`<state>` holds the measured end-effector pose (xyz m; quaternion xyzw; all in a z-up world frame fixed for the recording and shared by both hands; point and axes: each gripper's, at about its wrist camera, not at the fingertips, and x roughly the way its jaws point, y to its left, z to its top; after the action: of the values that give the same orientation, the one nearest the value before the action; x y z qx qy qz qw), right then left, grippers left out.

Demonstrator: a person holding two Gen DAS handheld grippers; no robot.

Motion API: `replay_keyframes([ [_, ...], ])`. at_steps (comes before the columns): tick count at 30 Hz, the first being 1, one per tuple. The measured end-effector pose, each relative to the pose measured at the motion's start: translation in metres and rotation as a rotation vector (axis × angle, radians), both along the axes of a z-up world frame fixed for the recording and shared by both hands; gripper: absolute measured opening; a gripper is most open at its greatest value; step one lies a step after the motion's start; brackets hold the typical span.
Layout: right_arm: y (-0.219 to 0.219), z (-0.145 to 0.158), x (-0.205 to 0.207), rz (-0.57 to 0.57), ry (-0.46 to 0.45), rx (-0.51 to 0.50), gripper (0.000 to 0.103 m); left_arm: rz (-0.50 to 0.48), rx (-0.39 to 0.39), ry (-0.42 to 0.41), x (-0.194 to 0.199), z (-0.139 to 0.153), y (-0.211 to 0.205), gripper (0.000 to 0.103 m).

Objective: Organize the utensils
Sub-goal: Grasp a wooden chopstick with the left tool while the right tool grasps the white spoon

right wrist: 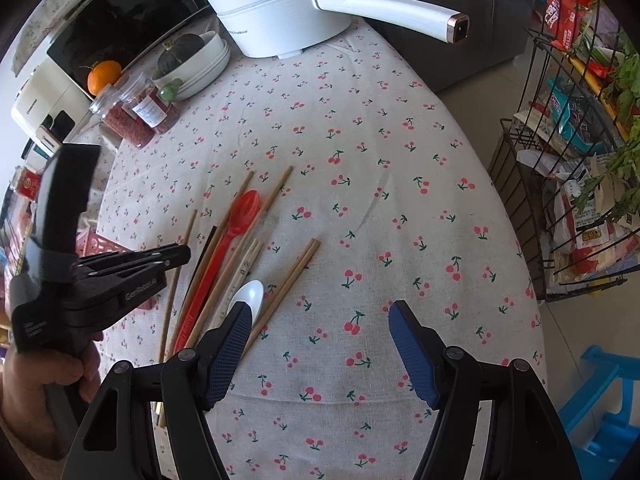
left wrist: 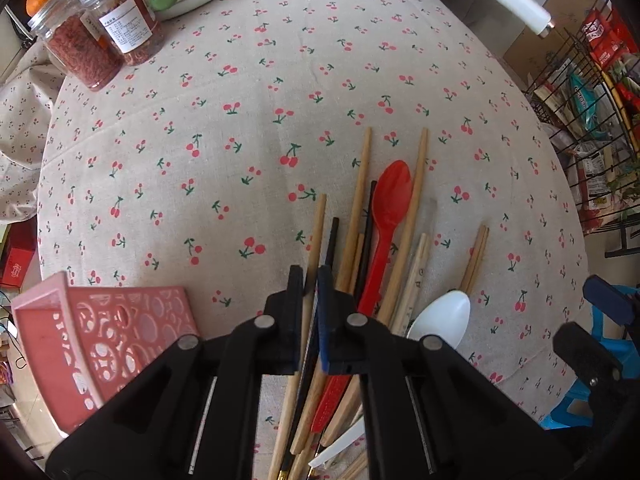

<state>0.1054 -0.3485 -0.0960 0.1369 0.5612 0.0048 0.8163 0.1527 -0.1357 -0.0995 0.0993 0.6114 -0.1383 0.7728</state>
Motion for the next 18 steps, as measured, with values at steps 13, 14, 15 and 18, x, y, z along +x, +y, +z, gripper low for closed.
replay_keyframes([
  [13,0.018,-0.032,0.027,-0.002,0.054,0.091,0.062,-0.034,-0.227,-0.227,-0.060,0.086,0.058,0.007],
  [14,0.022,-0.034,0.028,0.009,0.054,0.108,0.057,-0.034,-0.241,-0.241,-0.065,0.089,0.061,0.007],
  [15,0.025,-0.037,0.029,0.018,0.057,0.124,0.051,-0.031,-0.256,-0.254,-0.069,0.091,0.066,0.007],
  [18,0.031,-0.047,0.032,0.021,0.076,0.179,0.036,-0.011,-0.313,-0.295,-0.079,0.094,0.084,0.007],
])
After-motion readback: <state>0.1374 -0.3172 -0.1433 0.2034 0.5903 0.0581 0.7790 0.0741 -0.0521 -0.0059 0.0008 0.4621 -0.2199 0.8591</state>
